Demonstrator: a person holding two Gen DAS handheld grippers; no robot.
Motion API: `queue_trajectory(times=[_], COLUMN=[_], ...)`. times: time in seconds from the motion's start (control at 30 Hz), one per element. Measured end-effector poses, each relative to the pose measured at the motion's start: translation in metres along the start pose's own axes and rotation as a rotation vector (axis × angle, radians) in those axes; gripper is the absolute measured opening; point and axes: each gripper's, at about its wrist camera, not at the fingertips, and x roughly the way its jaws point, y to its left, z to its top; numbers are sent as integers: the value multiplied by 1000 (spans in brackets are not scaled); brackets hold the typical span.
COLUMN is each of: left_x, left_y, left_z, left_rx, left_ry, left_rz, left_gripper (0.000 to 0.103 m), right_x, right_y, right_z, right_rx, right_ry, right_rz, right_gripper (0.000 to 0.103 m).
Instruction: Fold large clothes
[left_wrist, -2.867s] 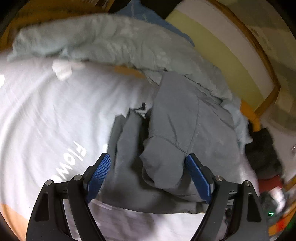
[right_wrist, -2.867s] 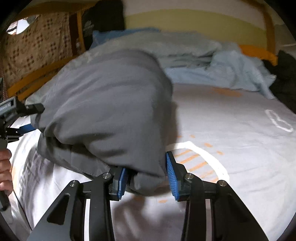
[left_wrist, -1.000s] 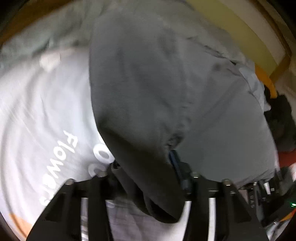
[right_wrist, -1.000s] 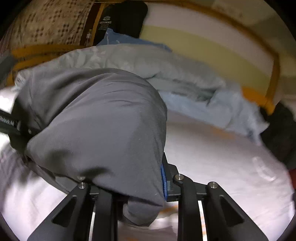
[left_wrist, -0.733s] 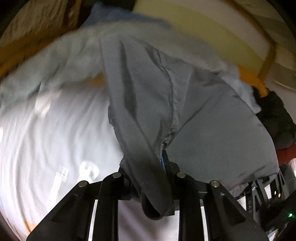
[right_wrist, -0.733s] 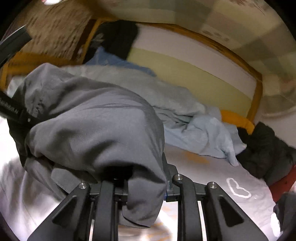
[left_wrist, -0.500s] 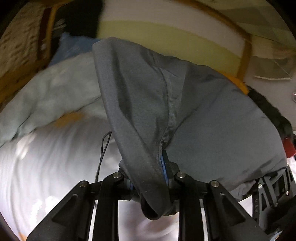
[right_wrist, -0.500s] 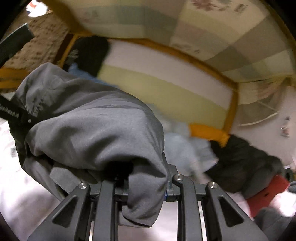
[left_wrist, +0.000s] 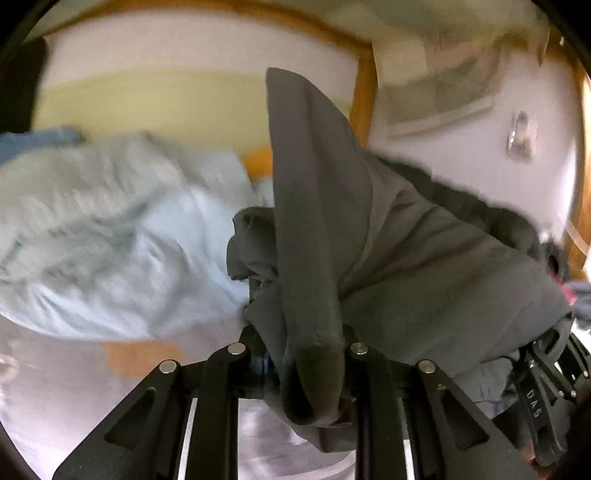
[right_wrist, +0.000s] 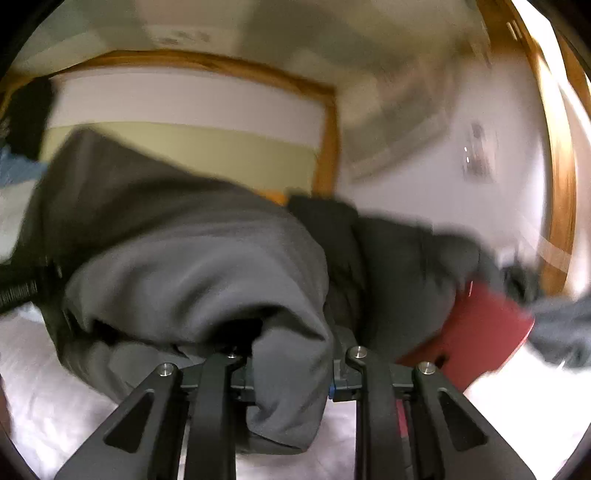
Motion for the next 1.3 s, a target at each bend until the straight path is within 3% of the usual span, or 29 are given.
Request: queue_trajectory(times=[0.07, 0.13, 0.17, 0.23, 0.27, 0.4, 0.47, 0.5, 0.53, 0.57, 0.6, 0.7, 0.73, 0.8, 0.87, 0.9, 1.03, 1.13, 1.23, 1.3], left_x=[43, 89, 98, 93, 91, 88, 80, 73, 66, 52, 40, 0, -13, -43, -79, -101, -153, -175, -192, -188], left_y=[-20, -31, -38, -58, -62, -28, -14, -11, -17, -39, -36, -31, -27, -21, -14, -7, 8, 8, 13, 12], left_z=[-23, -55, -65, -81, -82, -70, -69, -71, -77, -80, -83, -90, -92, -97, -102, -104, -112, -125, -136, -140], left_rx=[55, 124, 169, 318, 342, 170, 142, 162, 192, 227, 253, 271, 280, 307, 278, 236, 179, 206, 163, 190], left_ry=[107, 312, 341, 308, 320, 380, 380, 362, 342, 321, 289, 221, 182, 44, -93, -165, -307, -383, -459, -475], left_rz=[54, 138, 187, 307, 321, 207, 185, 210, 255, 309, 348, 338, 346, 404, 416, 418, 406, 401, 370, 378], left_gripper=[18, 23, 24, 24, 24, 26, 35, 48, 68, 75, 78, 79, 79, 82, 87, 89, 103, 103, 103, 103], right_x=[37, 76, 88, 90, 90, 92, 83, 81, 77, 75, 72, 54, 43, 24, 6, -7, -61, -89, -108, -109], right_y=[-10, -14, -19, -30, -32, -41, -43, -44, -46, -46, -45, -46, -48, -51, -45, -40, -22, -15, -14, -14], right_z=[-27, -56, -68, -74, -74, -83, -88, -89, -93, -95, -94, -88, -86, -85, -86, -84, -85, -89, -97, -99], right_rx=[-17, -32, -21, 78, 89, 107, 142, 148, 152, 151, 144, 143, 173, 225, 220, 207, 127, 134, 159, 163], right_ry=[90, 287, 381, 456, 475, 509, 524, 528, 532, 533, 532, 502, 471, 421, 392, 347, 194, 120, 20, 9], right_rz=[-25, -10, -3, 60, 61, 67, 77, 82, 87, 87, 85, 84, 86, 113, 150, 203, 193, 186, 150, 172], right_gripper=[24, 25, 28, 29, 29, 29, 29, 29, 29, 29, 31, 38, 51, 57, 83, 86, 87, 87, 87, 87])
